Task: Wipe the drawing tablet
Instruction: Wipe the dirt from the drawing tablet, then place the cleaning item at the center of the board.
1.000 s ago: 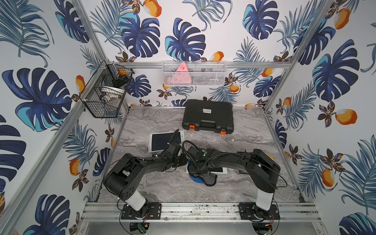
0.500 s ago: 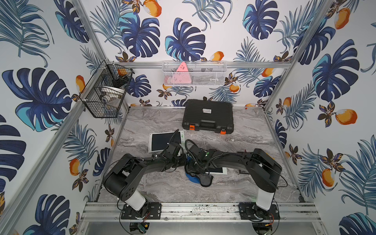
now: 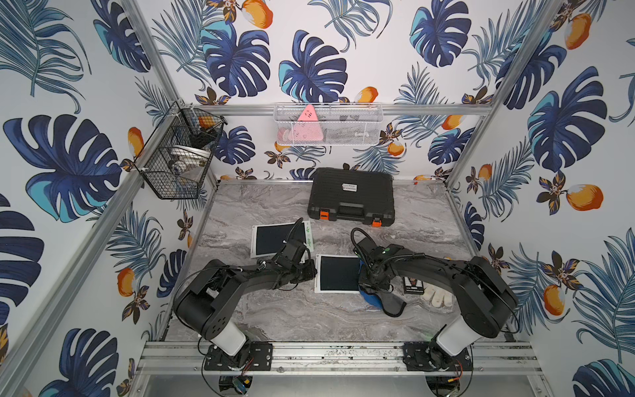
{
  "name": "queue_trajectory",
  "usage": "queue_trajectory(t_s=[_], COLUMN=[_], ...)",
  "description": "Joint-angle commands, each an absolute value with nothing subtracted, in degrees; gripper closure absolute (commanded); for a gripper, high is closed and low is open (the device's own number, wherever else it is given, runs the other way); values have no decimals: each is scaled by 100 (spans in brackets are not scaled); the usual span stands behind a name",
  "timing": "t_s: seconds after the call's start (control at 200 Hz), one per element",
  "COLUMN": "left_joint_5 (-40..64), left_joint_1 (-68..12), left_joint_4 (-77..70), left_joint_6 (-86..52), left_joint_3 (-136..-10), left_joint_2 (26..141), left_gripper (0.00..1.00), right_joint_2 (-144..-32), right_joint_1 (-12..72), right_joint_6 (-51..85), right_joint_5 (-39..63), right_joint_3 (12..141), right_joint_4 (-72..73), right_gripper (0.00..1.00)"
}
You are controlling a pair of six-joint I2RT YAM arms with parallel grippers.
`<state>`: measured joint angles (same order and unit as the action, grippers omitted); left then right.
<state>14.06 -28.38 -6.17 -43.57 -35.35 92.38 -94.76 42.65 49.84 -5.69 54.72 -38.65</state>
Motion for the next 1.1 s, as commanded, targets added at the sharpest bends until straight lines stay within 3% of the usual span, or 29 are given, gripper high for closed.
queue_trajectory(t_s=[0.0, 0.16, 0.3, 0.711, 1.096], left_joint_5=[971, 993, 951, 469, -198], left_joint_1=[-2858, -2859, -2857, -2818, -2707], left_joint_4=[2777, 2756, 2815, 3221, 3805], left_joint_6=[-4318, -4342, -4348, -4324, -4494], left_joint_3=[-3345, -3307, -3294, -3335, -3607], left_joint_2=[9396, 9387, 9328, 9070, 8803], left_gripper=[96, 96, 96, 96, 95], right_joint_2=[-9795, -10505, -10740, -9506, -10037], right_joint_1=[4753, 5580, 5590, 3454, 2643], right_joint_6=[4805, 5038, 5246, 4712, 3919], right_joint_5=[-800, -454, -105, -697, -737], right_joint_3=[5881, 6855, 6996, 5363, 6751], right_joint_4=[-4358, -4019, -3692, -4564, -4885], right_gripper=[100, 100, 100, 100, 100])
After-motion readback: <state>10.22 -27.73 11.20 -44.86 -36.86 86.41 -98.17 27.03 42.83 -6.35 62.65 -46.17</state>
